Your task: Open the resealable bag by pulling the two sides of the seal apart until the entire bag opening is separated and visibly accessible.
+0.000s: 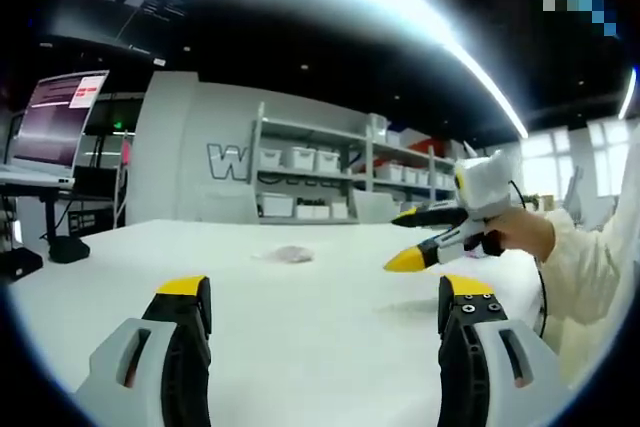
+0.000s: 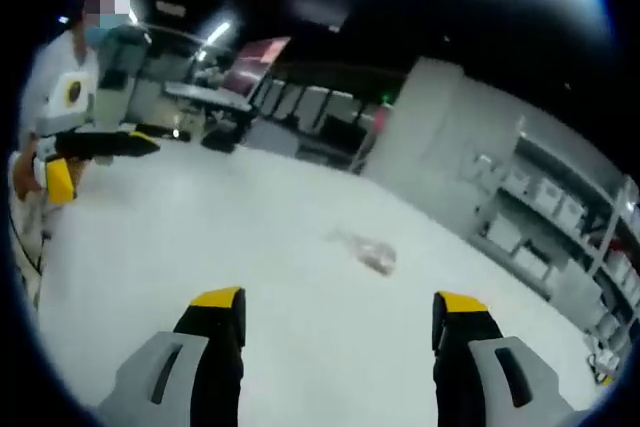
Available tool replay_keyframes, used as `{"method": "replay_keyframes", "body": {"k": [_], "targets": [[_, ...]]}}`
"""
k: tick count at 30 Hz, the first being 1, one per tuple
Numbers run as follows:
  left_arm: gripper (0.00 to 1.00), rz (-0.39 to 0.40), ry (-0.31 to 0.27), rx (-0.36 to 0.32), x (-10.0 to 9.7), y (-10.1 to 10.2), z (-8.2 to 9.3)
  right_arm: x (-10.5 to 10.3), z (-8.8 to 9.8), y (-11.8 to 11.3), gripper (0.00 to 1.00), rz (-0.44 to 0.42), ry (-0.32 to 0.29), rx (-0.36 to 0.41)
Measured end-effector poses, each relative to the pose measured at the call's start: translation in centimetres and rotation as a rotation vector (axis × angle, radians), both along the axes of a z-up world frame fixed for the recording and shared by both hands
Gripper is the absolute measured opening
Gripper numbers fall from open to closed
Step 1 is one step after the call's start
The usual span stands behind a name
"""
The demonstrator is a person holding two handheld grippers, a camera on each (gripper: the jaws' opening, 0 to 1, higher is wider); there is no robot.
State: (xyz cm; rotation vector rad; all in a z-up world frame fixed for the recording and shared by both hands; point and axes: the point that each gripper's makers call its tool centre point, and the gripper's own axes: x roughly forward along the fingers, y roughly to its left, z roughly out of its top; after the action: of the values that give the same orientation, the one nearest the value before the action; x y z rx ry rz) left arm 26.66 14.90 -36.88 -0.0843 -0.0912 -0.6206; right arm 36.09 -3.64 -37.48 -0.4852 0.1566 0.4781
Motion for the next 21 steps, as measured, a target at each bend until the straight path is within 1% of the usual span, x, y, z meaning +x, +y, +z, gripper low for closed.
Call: {"method": "replay_keyframes", "body": {"k": [4,6,9,14,16,19,21], "targets": [[0.93,0.006,0.000,0.001,0.1,0.2,0.0,0.3,-0.5,0.1,0.76,0.000,0.016,-0.003],[0.93,0.006,0.001,0.000,0.1,0.2,0.0,0.5,-0.8,-0.1,0.76,-0.011,0.036,0.007],[0.92,0.001,0.008,0.001,0.1,0.0,-0.3,1.0,-0.9,-0.4,0.75,-0.025,0.050,0.028],[0.92,-0.004,0.011,0.007,0.0,-0.2,-0.4,1.1,-1.0,-0.4,0.73,-0.034,0.050,0.034],[0.92,-0.002,0.009,0.003,0.0,-0.1,-0.3,1.4,-1.0,-0.4,0.74,-0.044,0.045,0.021],[0.92,-0.001,0.009,0.002,0.0,0.0,-0.3,1.7,-0.9,-0.7,0.74,-0.058,0.015,-0.051],[0.92,0.000,0.010,0.004,0.0,0.0,-0.4,1.8,-1.0,-0.5,0.74,-0.055,0.012,-0.078]]}}
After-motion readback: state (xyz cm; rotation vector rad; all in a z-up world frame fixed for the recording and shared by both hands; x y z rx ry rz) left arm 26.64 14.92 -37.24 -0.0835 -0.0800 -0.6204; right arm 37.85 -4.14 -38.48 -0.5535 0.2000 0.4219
